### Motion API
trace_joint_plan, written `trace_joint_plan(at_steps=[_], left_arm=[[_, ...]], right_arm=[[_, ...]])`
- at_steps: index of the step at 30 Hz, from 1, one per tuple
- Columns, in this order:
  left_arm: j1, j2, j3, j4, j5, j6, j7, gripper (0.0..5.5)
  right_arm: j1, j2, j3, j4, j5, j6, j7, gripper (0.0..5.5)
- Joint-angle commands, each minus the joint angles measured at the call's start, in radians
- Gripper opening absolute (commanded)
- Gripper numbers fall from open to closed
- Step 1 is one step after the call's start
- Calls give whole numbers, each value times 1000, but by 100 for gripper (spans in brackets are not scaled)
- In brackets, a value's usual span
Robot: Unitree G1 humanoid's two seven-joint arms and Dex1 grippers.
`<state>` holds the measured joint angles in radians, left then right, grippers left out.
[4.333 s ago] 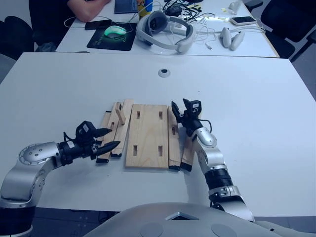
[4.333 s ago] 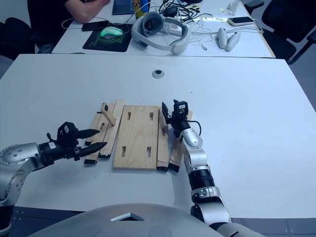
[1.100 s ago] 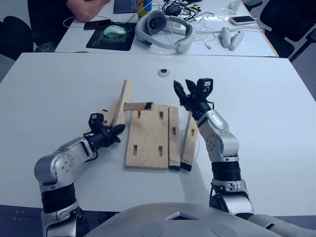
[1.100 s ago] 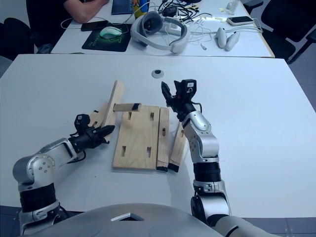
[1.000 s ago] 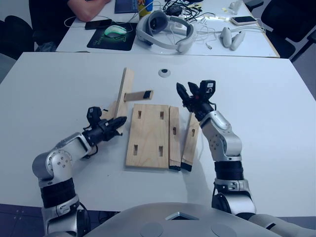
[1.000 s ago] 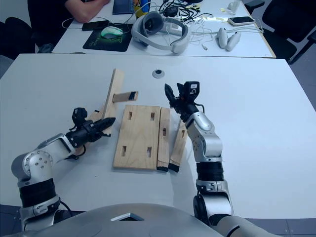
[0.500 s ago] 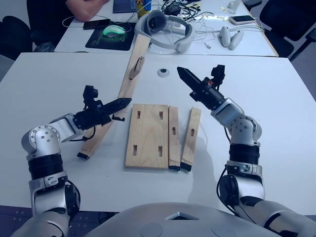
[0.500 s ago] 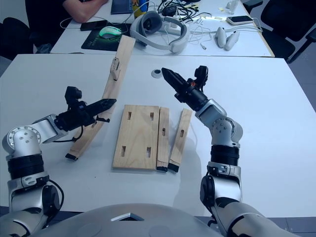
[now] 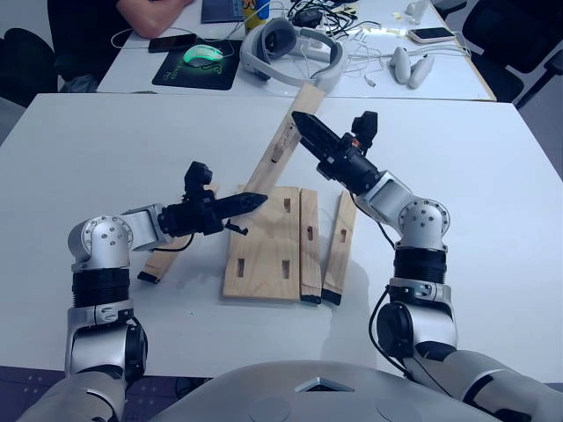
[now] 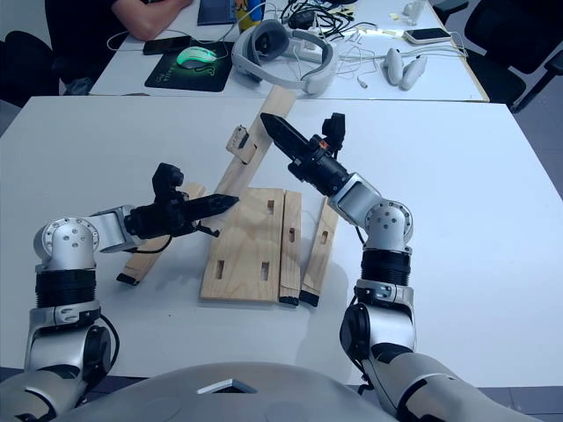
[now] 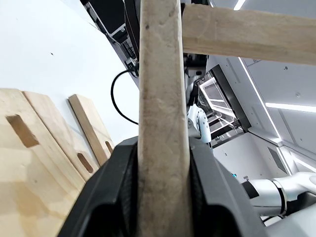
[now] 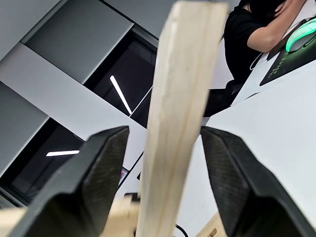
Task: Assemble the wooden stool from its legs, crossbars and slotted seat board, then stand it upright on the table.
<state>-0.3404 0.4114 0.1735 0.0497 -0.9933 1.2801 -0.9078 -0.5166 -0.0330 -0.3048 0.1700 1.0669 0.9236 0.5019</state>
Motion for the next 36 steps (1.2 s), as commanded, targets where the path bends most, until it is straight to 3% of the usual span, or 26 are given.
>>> trace_joint_plan(at_steps=[1,4,14,24,30,36], left_arm=[[23,28,-19,-31,-17,21,-22,106],[37,41,-32,-40,-14,24,-33,106],[40,71,-38,-33,-10,20,-65,106],[101,54,-82,-97,11,-45,-52,106],[265,-22,62,-237,-94,-91,87,106],[260,-27,77,-237,-134,-90,137,106]], right_arm=[[-25,-3,-7,16,13,8,-12,269],[-26,-6,-9,17,24,20,-7,269],[-7,-38,-13,8,58,80,27,123],[17,-23,-17,-3,77,67,21,114],[-31,-17,23,90,82,120,75,109],[-30,-20,19,107,80,127,94,107]])
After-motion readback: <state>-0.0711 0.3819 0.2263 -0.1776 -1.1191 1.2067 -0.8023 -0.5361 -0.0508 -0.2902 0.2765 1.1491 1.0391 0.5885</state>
